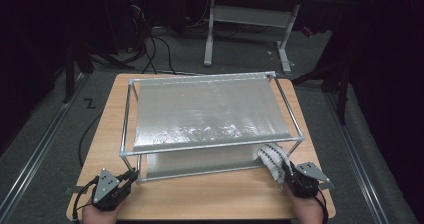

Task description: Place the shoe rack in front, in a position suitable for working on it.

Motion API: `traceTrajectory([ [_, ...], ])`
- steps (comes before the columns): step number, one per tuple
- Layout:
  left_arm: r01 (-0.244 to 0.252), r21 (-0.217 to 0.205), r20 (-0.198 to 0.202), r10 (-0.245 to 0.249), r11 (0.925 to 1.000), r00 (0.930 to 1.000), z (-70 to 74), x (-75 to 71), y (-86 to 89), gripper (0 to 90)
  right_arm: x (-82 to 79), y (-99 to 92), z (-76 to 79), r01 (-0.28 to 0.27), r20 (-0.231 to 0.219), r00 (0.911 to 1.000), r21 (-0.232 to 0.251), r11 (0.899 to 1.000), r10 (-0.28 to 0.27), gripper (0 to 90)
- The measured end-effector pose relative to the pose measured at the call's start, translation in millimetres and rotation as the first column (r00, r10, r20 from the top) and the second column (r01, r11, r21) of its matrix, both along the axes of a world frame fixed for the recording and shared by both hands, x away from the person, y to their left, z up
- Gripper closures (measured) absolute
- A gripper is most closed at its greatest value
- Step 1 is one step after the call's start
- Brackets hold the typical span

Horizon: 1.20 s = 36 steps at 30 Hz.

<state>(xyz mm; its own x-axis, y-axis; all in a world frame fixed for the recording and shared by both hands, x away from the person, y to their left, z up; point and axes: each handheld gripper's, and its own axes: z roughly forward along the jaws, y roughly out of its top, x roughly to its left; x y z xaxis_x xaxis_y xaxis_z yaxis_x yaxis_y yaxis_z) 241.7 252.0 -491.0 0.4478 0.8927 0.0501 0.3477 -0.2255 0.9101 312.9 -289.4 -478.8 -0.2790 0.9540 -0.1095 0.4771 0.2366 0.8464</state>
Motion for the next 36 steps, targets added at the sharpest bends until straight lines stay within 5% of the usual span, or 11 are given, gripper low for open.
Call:
traceTrajectory([
  [11,0.003,0.004,0.007,-0.003,1.0,1.0,-0.7,-0.2,-0.1,80.1,-7.9,-0.6,25.8,0.008,0.099,0.995,0.033,0.999,-0.011,78.2],
  [21,0.009,0.008,0.015,-0.009,0.9999,0.9999,-1.3,-0.2,0.4,79.9,-24.3,-4.5,61.2,-0.001,0.28,0.9596,0.084,0.996,-0.022,77.6],
  [29,0.017,0.004,0.02,-0.017,0.9998,0.9997,-2.0,0.2,1.5,80.0,-22.9,-4.2,58.6,0.003,0.265,0.964,0.081,0.997,-0.025,77.5],
  [36,0.027,-0.003,0.019,-0.026,0.9996,0.9995,-2.4,0.7,2.9,80.1,-15.4,-2.2,38.4,0.003,0.176,0.9843,0.058,0.998,-0.013,77.2],
])
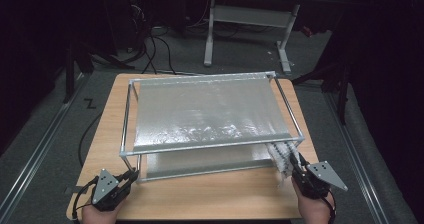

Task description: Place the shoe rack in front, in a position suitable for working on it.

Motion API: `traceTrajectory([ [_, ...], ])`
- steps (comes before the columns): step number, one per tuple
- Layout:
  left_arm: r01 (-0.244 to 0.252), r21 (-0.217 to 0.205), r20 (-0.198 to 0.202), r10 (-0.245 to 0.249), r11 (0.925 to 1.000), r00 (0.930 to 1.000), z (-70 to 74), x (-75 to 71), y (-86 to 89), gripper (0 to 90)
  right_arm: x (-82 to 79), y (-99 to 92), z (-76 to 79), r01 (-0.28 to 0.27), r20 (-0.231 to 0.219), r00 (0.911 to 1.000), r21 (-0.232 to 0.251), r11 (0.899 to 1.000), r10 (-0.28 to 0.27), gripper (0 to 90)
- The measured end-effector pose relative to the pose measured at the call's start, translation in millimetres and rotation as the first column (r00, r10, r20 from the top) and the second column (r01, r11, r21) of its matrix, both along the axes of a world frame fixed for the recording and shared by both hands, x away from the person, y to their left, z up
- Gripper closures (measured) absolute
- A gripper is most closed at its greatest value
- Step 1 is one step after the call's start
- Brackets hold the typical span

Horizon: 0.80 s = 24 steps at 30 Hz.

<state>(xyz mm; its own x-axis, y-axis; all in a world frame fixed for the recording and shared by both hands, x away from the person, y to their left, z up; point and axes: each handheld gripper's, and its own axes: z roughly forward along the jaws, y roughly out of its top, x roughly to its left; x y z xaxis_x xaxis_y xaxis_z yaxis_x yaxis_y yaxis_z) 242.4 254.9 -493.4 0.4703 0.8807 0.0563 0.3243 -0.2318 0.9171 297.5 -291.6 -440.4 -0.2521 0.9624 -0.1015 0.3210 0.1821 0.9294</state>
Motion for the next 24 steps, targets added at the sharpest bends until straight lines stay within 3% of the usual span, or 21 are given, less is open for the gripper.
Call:
traceTrajectory([
  [7,-0.002,0.0,-0.003,0.002,1.0,1.0,0.3,0.2,0.0,80.1,7.1,0.3,-21.0,-0.002,-0.086,0.9963,-0.021,1.0,0.0,77.0],
  [17,-0.001,-0.007,-0.007,0.001,1.0,1.0,0.5,0.5,-0.2,80.1,16.8,-7.1,-43.3,-0.018,-0.203,0.9792,-0.013,1.0,0.015,76.0],
  [23,-0.005,-0.008,-0.012,0.005,1.0,0.9999,0.9,2.4,-0.2,80.3,13.2,-6.3,-42.7,-0.031,-0.202,0.979,-0.014,0.999,0.027,76.6],
  [24,-0.008,-0.012,-0.013,0.008,0.9999,0.9999,0.9,3.7,-0.2,80.3,6.4,-4.2,-38.1,-0.056,-0.169,0.9842,-0.016,0.998,0.052,77.4],
])
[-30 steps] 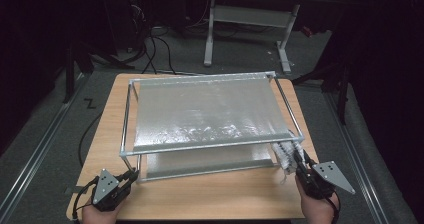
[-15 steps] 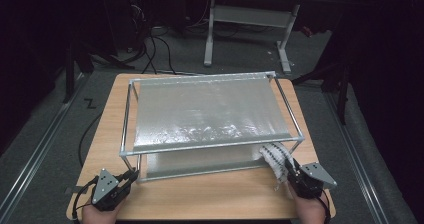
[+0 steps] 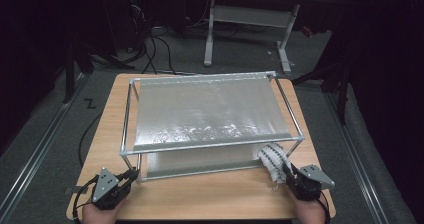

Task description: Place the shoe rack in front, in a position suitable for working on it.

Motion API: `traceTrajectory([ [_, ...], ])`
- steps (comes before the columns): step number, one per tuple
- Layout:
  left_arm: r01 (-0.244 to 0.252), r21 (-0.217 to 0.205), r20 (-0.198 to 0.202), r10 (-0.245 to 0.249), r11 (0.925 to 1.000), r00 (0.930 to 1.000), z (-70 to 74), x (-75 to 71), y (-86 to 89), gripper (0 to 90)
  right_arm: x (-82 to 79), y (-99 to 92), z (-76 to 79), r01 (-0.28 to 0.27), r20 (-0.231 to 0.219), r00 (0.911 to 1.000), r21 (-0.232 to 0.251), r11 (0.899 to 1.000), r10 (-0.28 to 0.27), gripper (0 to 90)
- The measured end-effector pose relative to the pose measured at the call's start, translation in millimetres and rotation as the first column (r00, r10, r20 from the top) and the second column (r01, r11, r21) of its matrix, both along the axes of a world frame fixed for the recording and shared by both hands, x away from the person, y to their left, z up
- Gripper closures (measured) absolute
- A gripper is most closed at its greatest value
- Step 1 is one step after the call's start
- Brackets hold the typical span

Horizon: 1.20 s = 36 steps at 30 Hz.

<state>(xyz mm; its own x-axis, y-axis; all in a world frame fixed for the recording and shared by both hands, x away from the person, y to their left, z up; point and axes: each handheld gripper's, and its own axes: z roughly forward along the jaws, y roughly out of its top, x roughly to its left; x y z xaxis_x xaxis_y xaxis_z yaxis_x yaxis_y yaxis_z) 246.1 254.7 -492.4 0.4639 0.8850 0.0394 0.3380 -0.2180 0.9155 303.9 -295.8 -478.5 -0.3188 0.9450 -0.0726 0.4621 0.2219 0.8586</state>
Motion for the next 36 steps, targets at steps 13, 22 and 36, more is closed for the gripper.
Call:
traceTrajectory([
  [13,-0.026,-0.019,-0.016,0.026,0.9995,0.9995,0.8,10.1,0.4,80.6,-54.1,-11.7,14.2,0.005,0.053,0.9986,0.024,1.0,-0.006,78.8],
  [22,-0.048,-0.019,-0.018,0.048,0.9987,0.9987,1.1,12.3,1.8,80.6,-63.1,-52.1,9.8,0.149,0.036,0.9881,0.015,0.989,-0.15,79.2],
  [36,-0.061,-0.02,-0.012,0.061,0.9979,0.9981,0.2,4.8,8.0,80.6,-33.4,-62.3,15.2,0.239,0.078,0.9681,-0.001,0.971,-0.238,79.0],
])
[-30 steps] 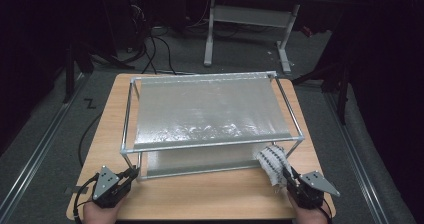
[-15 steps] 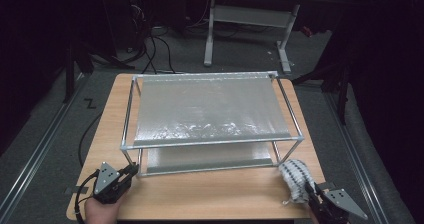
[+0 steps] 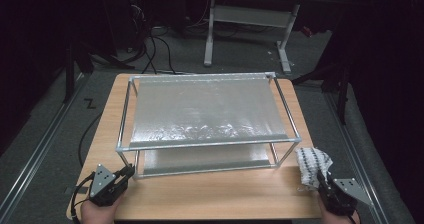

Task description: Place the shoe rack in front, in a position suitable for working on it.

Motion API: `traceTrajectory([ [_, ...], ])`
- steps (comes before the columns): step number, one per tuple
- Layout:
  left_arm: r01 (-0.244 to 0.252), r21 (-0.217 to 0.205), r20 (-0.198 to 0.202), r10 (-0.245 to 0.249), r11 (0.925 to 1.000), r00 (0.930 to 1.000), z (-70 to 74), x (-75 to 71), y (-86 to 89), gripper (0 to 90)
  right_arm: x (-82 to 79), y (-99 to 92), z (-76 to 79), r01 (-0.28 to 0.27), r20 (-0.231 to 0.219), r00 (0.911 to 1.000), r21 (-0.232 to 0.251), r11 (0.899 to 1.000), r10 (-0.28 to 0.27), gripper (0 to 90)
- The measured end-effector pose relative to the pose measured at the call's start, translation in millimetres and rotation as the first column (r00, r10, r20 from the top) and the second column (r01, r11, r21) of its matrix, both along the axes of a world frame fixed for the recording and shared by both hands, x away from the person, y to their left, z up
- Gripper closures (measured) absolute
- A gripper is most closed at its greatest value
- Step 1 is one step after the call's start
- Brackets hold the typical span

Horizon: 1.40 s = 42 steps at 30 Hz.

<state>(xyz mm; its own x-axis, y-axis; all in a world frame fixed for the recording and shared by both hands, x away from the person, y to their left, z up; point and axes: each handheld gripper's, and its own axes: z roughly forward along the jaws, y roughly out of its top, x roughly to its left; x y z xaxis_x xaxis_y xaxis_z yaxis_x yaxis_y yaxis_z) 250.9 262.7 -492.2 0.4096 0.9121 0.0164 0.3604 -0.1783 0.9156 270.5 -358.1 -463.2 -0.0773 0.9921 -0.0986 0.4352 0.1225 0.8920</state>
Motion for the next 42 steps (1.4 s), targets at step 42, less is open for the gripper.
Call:
traceTrajectory([
  [42,-0.041,-0.013,0.003,0.041,0.9991,0.9992,-1.1,1.2,15.2,80.7,7.3,68.7,49.7,-0.232,0.146,0.9633,0.033,0.972,0.225,78.6],
])
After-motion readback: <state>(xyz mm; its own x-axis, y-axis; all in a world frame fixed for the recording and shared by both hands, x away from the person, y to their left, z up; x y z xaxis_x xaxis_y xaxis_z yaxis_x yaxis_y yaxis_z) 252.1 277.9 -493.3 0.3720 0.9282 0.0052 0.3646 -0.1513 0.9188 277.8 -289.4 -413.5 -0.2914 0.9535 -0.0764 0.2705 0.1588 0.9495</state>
